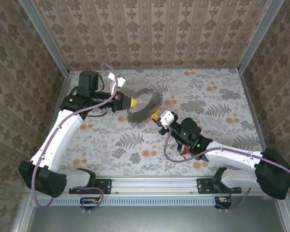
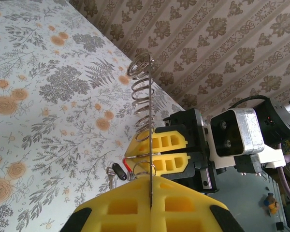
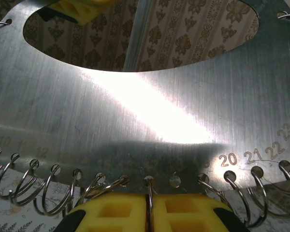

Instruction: Put the keys on the keyring

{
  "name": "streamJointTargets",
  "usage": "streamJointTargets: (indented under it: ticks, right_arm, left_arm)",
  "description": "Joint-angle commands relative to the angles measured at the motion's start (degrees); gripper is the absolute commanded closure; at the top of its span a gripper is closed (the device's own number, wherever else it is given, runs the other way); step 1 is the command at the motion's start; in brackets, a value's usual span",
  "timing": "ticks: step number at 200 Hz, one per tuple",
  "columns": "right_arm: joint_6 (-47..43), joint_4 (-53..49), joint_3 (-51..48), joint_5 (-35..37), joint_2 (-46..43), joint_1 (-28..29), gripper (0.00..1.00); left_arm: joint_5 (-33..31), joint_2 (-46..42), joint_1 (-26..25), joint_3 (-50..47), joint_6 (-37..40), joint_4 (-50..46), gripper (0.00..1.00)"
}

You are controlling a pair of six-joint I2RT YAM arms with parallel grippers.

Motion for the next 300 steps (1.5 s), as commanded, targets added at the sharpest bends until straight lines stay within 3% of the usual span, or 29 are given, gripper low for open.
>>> streamJointTargets:
  ticks: [1,50,148,206,277,300]
  right_arm:
    - [-0.86,1.36,-0.37,1.7,-0.72,-0.01,0.86]
    - [-0.85,-0.62,-2.15,1.45,-2.84,-0.01,0.84]
    - [-0.61,-0.83,-2.9,1.06,-4.03,-0.03,0.9]
    - [0.09,-0.8,-2.64,1.7,-5.58,-0.01,1.0]
    - [0.58,-4.43,-0.09,1.26,-6.67,-0.1,1.0]
    - [1.6,-8.77,1.71,1.39,-6.57,-0.14,1.0]
  left_arm:
    - [0.96,-0.64,-0.16,2.44,1.06,0.18,1.0]
    - [0.53,-0.84,-0.17,2.81,1.38,0.43,1.0]
    - [-0.34,-0.49,-0.24,3.16,1.59,0.14,1.0]
    - [-3.6,-0.4,-0.17,1.22,-0.36,0.85,1.0]
    - [-1.1,0.38,0.01,-3.24,-7.66,7.16,0.92]
    - [-1.86,0.44,0.02,-4.84,-8.84,7.67,0.79]
